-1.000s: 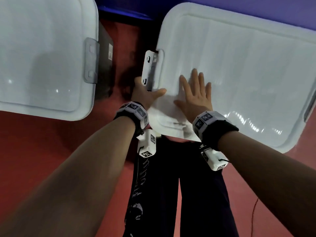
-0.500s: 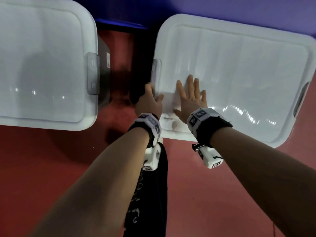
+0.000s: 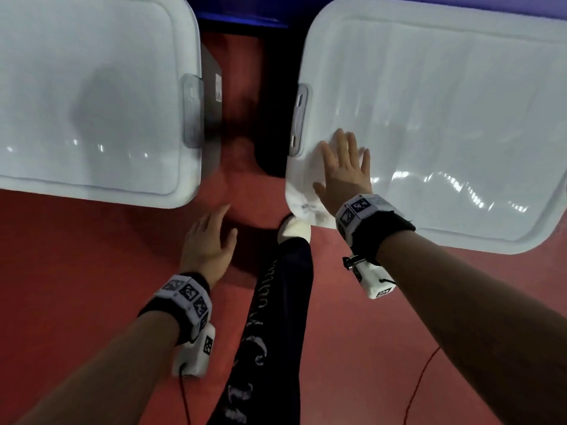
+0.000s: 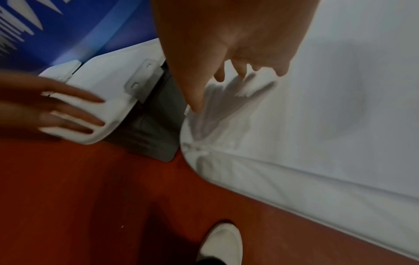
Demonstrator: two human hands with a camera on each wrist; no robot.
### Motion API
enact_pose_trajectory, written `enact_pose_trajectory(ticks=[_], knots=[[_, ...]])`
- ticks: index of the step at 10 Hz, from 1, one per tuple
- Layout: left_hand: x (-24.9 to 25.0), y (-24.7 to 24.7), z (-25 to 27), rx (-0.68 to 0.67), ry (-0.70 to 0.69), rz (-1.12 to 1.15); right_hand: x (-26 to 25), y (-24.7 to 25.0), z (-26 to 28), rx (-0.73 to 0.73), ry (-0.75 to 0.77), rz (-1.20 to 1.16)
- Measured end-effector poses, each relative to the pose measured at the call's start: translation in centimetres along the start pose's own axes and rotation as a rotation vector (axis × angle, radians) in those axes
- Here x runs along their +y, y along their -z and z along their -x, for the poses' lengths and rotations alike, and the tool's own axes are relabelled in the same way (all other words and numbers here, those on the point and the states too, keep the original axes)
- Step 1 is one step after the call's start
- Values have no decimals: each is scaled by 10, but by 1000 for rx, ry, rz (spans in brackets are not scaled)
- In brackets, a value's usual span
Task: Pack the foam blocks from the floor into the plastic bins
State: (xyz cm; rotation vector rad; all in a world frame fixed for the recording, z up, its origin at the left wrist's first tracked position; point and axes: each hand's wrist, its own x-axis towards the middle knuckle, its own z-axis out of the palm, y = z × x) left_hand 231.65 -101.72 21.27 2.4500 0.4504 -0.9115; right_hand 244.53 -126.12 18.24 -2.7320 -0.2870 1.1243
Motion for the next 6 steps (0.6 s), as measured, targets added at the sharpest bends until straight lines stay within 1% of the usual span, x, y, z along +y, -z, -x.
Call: enact_pose_trajectory(ticks=[1,2,3,4,5,6], knots=[[32,4,15,26,-40,84,-16,-2,21,-41,35,-30],[69,17,23,36,-103,83,-28,0,51,-118,66,-59],[98,36,26,-9,-161,28,-31,14,84,-178,19,-92],[119,64,44,-51,-238,1,-28,37,125,-164,-33,-129],[143,106,75,9,-298,29,-31,72,167,-117,-50,-183],[151,141,111,118,-333,52,-45,105,202,-73,-39,-250]])
